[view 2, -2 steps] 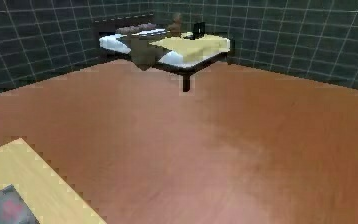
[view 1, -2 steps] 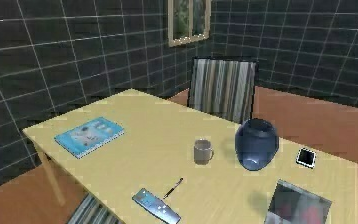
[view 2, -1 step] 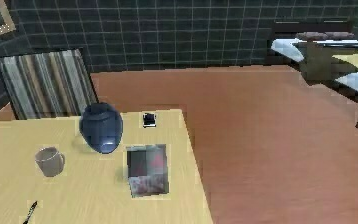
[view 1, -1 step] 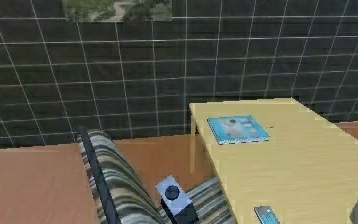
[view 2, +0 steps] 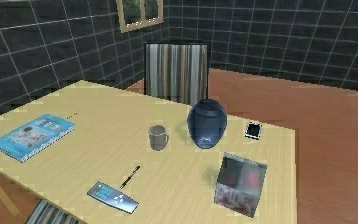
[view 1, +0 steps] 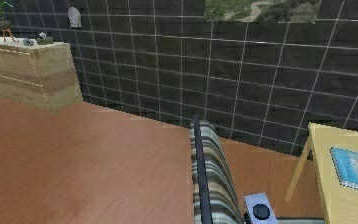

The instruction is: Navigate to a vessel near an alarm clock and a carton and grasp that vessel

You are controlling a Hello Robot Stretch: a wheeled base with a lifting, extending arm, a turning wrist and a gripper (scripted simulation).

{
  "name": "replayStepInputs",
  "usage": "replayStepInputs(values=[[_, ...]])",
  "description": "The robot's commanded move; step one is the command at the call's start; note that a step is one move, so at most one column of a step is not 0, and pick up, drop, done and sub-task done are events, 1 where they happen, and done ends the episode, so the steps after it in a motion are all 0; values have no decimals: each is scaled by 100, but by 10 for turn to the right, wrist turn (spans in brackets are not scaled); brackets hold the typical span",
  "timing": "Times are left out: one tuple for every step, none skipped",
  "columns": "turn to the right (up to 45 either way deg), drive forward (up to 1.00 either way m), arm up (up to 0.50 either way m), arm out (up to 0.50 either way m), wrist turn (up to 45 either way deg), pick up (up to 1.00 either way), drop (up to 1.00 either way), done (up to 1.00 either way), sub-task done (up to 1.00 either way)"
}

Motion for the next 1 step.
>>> replayStepInputs(values=[[0,0,50,0,0,0,0,0,0]])
